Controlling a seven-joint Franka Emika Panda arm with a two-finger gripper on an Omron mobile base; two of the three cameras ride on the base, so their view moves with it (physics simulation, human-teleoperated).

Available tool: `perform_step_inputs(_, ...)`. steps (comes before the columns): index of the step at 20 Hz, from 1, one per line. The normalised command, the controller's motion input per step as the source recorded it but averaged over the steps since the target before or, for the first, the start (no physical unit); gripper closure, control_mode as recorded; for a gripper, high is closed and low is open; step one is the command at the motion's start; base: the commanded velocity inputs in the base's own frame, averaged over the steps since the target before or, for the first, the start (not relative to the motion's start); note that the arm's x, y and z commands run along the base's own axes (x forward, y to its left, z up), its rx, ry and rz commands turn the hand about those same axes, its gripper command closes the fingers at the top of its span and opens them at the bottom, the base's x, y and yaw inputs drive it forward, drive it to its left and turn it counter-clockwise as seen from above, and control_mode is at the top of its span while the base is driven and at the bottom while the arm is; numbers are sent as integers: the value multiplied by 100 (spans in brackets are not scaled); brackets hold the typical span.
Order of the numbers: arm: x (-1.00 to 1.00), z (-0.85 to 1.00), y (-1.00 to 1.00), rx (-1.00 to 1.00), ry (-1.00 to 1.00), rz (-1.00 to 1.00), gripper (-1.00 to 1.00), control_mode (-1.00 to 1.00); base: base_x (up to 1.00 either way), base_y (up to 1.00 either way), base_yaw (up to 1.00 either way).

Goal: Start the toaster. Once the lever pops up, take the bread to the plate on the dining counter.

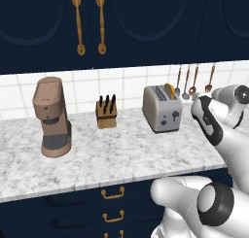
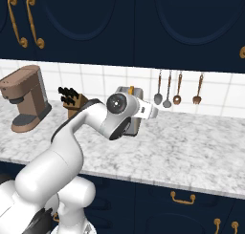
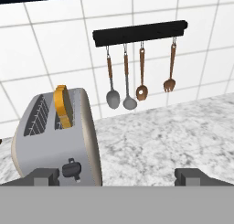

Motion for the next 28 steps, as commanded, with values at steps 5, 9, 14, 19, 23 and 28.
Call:
perform_step_inputs(5, 0, 0, 0, 0, 0, 0, -100, -100, 0, 0, 0)
perform_step_inputs(9, 0, 0, 0, 0, 0, 0, -100, -100, 0, 0, 0)
perform_step_inputs(14, 0, 0, 0, 0, 0, 0, -100, -100, 0, 0, 0)
perform_step_inputs(19, 0, 0, 0, 0, 0, 0, -100, -100, 0, 0, 0)
perform_step_inputs(23, 0, 0, 0, 0, 0, 0, -100, -100, 0, 0, 0)
perform_step_inputs(28, 0, 0, 0, 0, 0, 0, -100, -100, 0, 0, 0)
